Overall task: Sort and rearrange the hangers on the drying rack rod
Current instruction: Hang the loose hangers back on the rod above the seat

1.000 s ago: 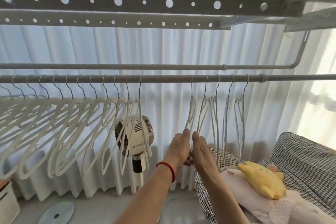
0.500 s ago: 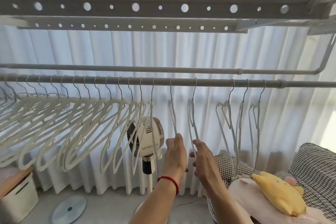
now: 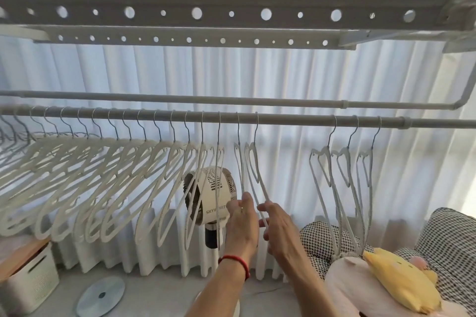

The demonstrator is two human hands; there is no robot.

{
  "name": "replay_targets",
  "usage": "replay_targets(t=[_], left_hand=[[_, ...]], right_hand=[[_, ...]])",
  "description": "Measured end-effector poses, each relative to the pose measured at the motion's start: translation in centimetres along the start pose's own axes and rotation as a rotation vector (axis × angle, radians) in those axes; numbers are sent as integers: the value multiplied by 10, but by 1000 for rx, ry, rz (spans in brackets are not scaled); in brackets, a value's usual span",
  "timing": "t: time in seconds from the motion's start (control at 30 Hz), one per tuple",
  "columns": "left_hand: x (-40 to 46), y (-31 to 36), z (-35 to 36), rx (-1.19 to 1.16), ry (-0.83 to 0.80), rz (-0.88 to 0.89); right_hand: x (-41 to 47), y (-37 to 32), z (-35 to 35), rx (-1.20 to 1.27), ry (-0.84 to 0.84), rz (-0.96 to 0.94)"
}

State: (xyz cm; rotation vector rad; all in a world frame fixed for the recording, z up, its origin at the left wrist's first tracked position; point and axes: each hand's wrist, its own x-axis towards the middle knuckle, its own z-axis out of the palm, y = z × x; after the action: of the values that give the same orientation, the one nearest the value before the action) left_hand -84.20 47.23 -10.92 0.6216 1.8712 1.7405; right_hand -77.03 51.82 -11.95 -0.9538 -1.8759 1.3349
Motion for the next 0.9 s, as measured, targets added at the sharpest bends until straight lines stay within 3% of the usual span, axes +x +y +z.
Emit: replay_targets(t=[0.9], left_hand=[[5,-2,-22,58,11,-5]], right_hand=[[-4,-4,8,16,36,19]])
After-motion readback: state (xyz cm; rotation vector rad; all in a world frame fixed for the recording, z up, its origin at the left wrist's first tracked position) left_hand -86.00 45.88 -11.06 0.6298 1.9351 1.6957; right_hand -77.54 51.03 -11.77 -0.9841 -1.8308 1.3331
